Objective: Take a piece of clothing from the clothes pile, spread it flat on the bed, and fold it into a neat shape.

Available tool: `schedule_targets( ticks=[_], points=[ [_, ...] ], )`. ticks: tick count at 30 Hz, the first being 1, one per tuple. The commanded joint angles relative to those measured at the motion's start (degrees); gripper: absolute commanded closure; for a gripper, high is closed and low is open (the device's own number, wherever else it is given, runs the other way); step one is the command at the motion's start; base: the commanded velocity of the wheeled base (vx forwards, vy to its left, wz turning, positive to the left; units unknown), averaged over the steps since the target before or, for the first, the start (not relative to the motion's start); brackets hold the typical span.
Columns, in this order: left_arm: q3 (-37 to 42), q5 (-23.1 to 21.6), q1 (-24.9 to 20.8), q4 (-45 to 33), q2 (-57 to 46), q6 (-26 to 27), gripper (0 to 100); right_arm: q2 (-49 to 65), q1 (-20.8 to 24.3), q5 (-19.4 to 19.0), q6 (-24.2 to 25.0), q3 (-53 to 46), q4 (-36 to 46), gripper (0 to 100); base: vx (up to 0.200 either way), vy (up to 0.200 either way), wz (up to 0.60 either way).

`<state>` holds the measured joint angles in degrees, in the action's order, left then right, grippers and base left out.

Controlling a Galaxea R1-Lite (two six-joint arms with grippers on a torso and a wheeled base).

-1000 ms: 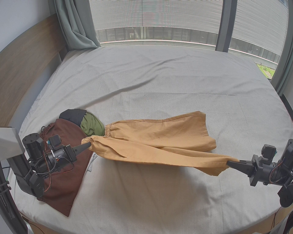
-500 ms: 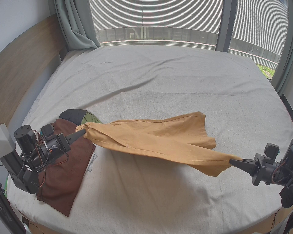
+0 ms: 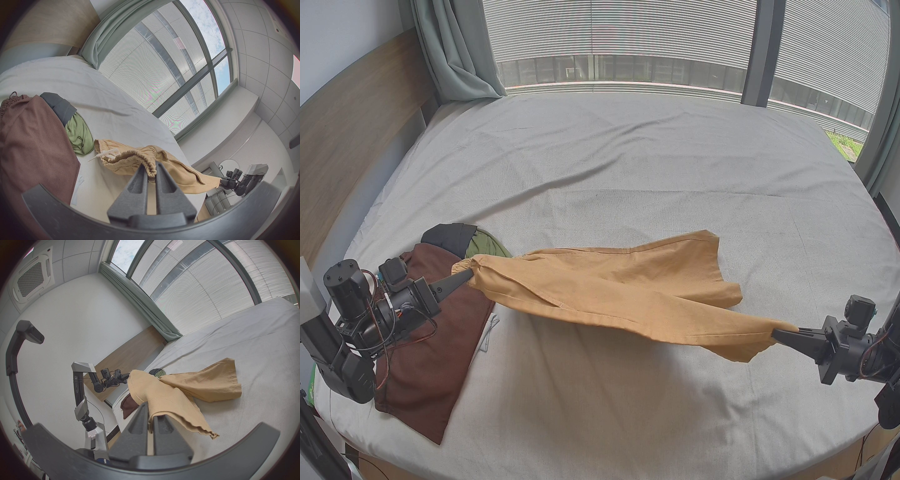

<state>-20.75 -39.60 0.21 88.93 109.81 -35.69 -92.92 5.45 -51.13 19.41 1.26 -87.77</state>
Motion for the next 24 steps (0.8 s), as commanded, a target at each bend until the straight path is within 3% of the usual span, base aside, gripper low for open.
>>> schedule_targets(
  ticks=[1,15,19,24],
  points=[
    [1.59,-0.4,-0.03,0.01,-1.18,0.01,100,0.28,0.0,-0.11,0.02,-0.29,0.06,100,0.0,0.0,0.0],
    [1.24,-0.66,-0.73,-0.07,-0.48,-0.43,100,-4.91,-1.41,2.0,1.51,4.98,-0.38,100,0.0,0.0,0.0],
    [1.15,0.04,-1.79,-0.07,0.58,-0.34,100,-5.17,-1.05,4.81,4.76,8.06,-0.38,100,0.0,0.0,0.0],
    [1.06,2.42,-2.93,-0.07,2.78,-0.08,100,-7.63,-0.97,5.16,6.61,9.38,-0.47,100,0.0,0.0,0.0]
  ],
)
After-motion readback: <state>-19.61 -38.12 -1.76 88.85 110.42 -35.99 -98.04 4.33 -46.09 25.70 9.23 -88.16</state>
